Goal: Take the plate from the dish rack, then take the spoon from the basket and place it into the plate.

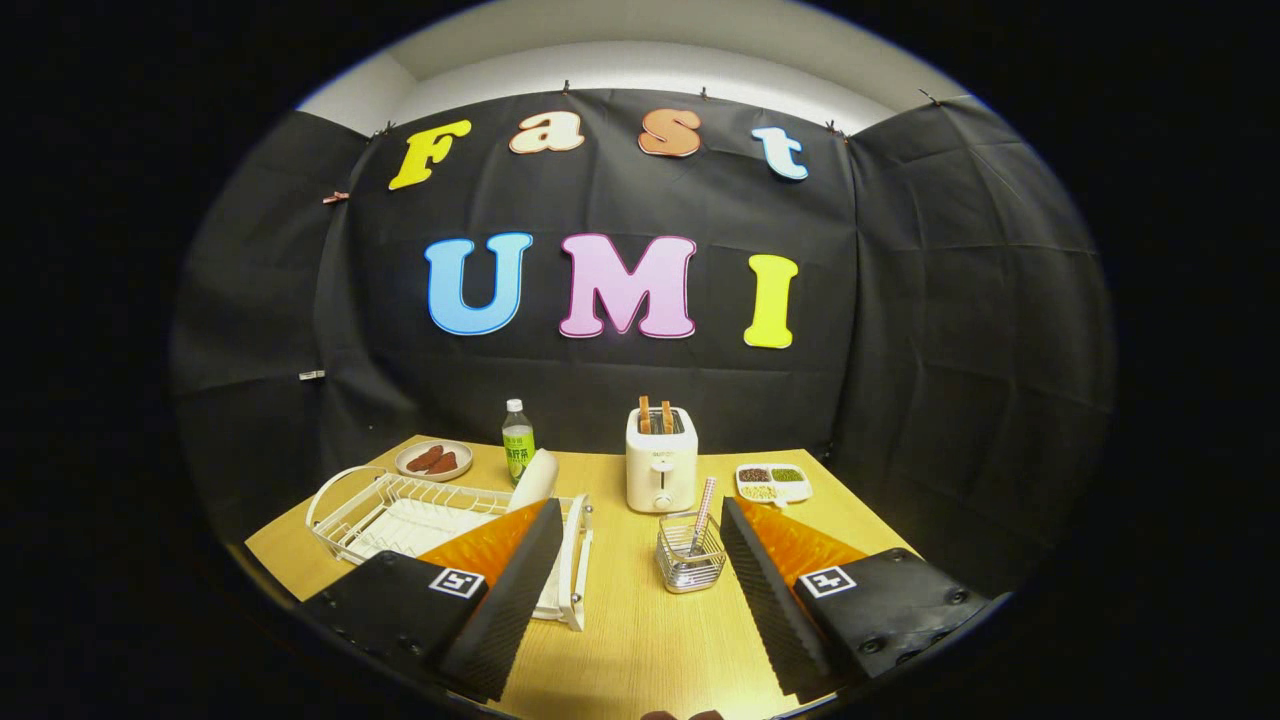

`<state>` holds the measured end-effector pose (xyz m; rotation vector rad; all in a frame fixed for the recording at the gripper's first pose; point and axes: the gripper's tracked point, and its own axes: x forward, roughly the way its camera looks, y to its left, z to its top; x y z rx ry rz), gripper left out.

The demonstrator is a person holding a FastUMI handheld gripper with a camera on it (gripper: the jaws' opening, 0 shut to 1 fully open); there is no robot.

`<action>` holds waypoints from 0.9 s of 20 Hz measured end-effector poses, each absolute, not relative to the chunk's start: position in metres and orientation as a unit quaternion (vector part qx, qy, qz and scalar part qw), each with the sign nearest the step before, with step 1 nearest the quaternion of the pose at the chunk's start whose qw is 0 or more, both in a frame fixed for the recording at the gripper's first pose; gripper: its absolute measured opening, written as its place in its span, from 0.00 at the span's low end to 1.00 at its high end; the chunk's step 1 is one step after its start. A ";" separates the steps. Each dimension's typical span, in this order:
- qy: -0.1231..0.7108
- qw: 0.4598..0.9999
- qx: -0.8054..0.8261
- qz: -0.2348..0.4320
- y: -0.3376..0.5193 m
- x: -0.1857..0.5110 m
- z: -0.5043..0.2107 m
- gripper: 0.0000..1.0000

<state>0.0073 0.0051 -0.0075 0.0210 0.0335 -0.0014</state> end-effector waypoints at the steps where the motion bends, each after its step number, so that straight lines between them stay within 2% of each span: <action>1: 0.017 1.000 0.010 0.000 0.007 0.007 -0.008 0.98; 12: 0.026 0.999 0.006 0.024 0.033 0.007 -0.013 0.98; 18: 0.029 0.999 0.002 0.036 0.042 0.037 -0.001 0.98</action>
